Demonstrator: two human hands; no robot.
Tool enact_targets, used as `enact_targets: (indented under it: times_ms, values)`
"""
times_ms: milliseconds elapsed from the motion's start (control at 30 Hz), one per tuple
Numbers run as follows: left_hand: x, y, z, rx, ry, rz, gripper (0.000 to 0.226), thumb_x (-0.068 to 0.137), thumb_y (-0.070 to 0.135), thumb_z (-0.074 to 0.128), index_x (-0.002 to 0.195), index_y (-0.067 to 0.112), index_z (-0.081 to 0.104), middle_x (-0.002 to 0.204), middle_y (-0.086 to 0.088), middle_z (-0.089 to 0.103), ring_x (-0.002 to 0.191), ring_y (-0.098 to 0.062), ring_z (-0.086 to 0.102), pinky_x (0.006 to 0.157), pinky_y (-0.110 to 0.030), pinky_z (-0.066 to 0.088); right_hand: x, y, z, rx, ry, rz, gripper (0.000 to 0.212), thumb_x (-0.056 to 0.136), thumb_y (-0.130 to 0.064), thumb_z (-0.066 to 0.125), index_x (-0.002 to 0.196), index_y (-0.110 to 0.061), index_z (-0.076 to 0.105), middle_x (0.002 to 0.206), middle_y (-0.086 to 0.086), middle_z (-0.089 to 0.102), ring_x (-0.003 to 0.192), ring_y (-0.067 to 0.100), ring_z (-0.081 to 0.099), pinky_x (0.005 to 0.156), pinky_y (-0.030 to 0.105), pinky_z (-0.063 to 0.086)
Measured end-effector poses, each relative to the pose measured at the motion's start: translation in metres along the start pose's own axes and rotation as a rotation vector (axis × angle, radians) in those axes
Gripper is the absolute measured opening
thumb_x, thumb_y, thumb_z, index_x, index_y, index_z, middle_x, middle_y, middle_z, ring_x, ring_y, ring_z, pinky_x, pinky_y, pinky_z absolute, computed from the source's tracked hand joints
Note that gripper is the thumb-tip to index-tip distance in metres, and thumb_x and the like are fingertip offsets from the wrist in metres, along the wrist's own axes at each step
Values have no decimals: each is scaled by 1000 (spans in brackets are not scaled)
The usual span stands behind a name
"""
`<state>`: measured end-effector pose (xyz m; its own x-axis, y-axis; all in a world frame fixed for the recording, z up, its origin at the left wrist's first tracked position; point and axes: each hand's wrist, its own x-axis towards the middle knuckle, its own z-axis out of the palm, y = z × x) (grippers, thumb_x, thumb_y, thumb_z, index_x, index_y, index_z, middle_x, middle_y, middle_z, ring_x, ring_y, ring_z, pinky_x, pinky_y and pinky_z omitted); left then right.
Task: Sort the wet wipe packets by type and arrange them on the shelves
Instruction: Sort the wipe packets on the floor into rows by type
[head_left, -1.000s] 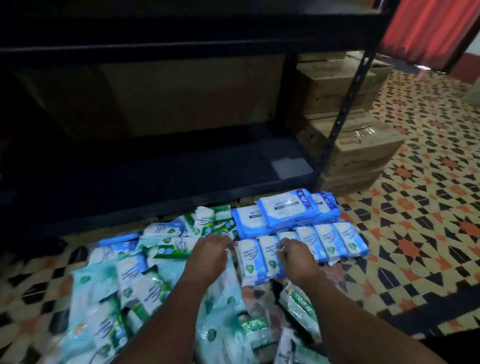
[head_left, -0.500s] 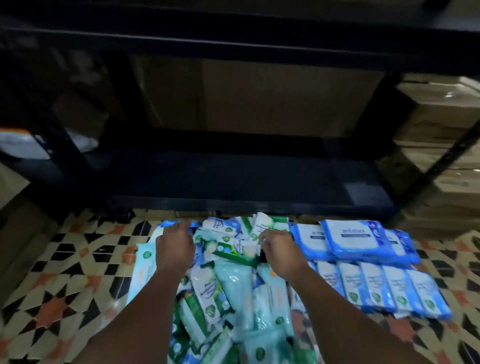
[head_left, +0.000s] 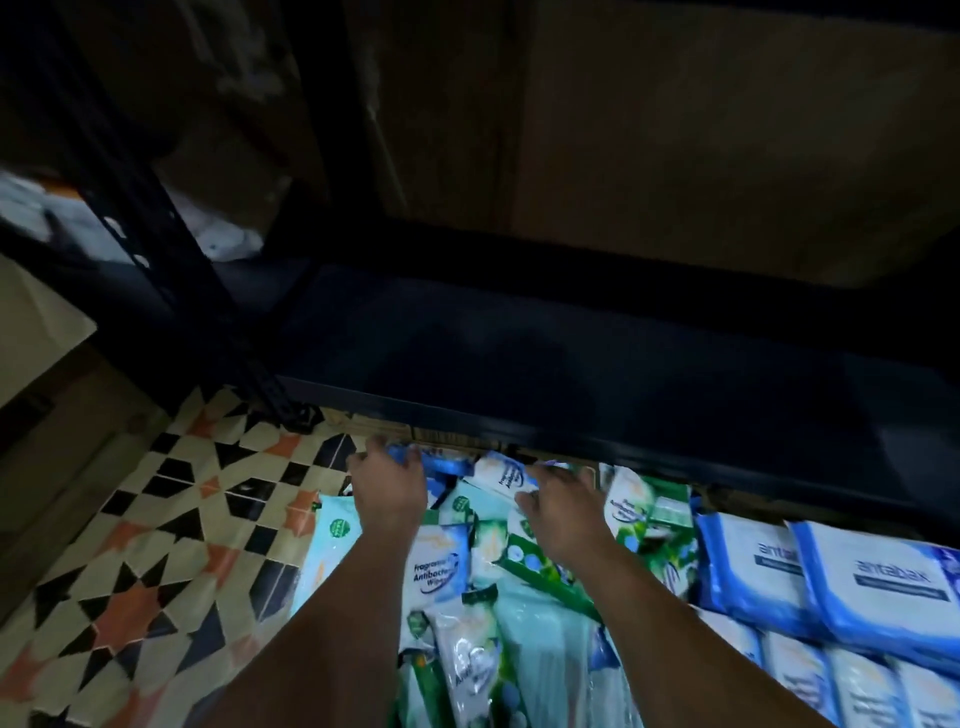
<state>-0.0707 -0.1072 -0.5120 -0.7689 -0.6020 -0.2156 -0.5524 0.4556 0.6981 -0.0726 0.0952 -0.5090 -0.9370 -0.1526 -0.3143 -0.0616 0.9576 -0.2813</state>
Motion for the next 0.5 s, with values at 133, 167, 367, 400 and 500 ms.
enact_targets:
  times_ms: [133,167,367,400,500]
  values:
    - [18,9,4,-102,-2,-140,37,91,21,71,116,-5,61,112,-23,62,96,-40,64,81,-39,54,13,-4,1,47,-28,63,55,98,-46,54,150,-33,40,150,-1,49,135,33,37,107,39,35]
    - [20,10,5,-150,11,-173,30,89,14,72,111,-4,63,103,-19,63,94,-37,65,80,-37,55,16,-5,0,48,-21,58,57,97,-45,57,150,-34,41,150,-3,48,135,33,38,108,38,35]
    - [16,9,3,-415,15,-336,44,78,16,79,119,7,65,94,-12,68,80,-31,71,78,-45,62,15,-6,-1,290,57,137,63,82,-32,83,139,-30,57,136,-1,62,126,28,52,104,35,41]
    - [16,8,1,-453,6,-358,51,74,20,79,121,7,64,93,-13,69,78,-33,72,77,-47,62,13,-5,-2,405,88,161,63,78,-25,87,135,-25,62,131,1,66,121,25,59,101,33,45]
    - [9,10,-7,-548,-33,-374,56,79,12,78,130,9,57,104,-19,69,71,-30,71,72,-41,62,7,-4,-11,623,202,198,50,73,-9,89,120,-14,73,112,2,73,102,17,68,96,30,51]
